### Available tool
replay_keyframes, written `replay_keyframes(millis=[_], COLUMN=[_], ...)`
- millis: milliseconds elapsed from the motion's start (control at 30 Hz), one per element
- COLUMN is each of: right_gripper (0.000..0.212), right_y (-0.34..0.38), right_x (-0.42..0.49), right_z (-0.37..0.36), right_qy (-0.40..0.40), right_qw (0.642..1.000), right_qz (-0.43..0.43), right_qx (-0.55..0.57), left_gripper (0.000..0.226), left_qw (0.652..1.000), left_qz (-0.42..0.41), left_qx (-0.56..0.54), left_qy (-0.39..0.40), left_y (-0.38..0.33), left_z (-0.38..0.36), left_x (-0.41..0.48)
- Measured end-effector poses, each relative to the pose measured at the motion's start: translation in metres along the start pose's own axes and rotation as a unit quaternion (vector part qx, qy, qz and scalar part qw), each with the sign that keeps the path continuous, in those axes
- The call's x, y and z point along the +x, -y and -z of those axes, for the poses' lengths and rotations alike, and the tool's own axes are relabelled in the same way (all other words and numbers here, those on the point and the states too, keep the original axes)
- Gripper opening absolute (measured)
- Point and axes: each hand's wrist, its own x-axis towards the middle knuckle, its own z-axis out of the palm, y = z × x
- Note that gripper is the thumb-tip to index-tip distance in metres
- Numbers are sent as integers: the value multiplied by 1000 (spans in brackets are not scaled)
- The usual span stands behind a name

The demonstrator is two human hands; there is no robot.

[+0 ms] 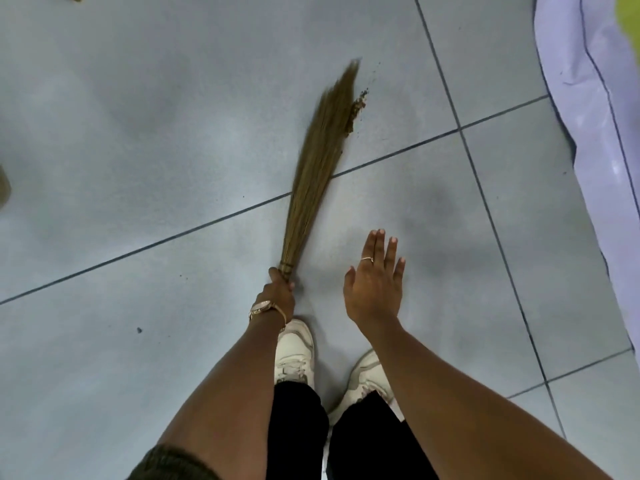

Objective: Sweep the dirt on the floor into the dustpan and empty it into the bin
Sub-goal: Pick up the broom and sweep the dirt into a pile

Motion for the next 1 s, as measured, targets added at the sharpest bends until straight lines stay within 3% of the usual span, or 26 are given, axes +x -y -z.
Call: replay_keyframes(millis=[167,300,433,533,600,733,1000], right_gripper=[68,67,68,69,68,67,68], right_y=[-4,-1,7,14,19,25,32], right_x=[-7,0,19,32,37,32,-14], right_z=[18,28,30,34,41,67,119], right_qy=[6,2,1,-9,-13,-12,-2], right_qw=[1000,1000,1000,1000,1000,1000,1000], right_qz=[-9,-12,3,13,15,17,6], right_qx=[6,11,12,18,18,15,25], left_gripper=[27,33,68,67,64,61,60], left_qw=[998,988,961,931,922,950,957], left_qz=[-51,-94,-154,-203,-216,-176,-147], left_qx=[-2,4,124,207,233,188,217], left_qy=[-45,-124,-194,-224,-222,-175,-124], left_y=[-18,-38,-82,-122,-144,-162,-133], left_z=[39,92,156,189,199,199,182], left_x=[-4,13,50,59,53,27,-62])
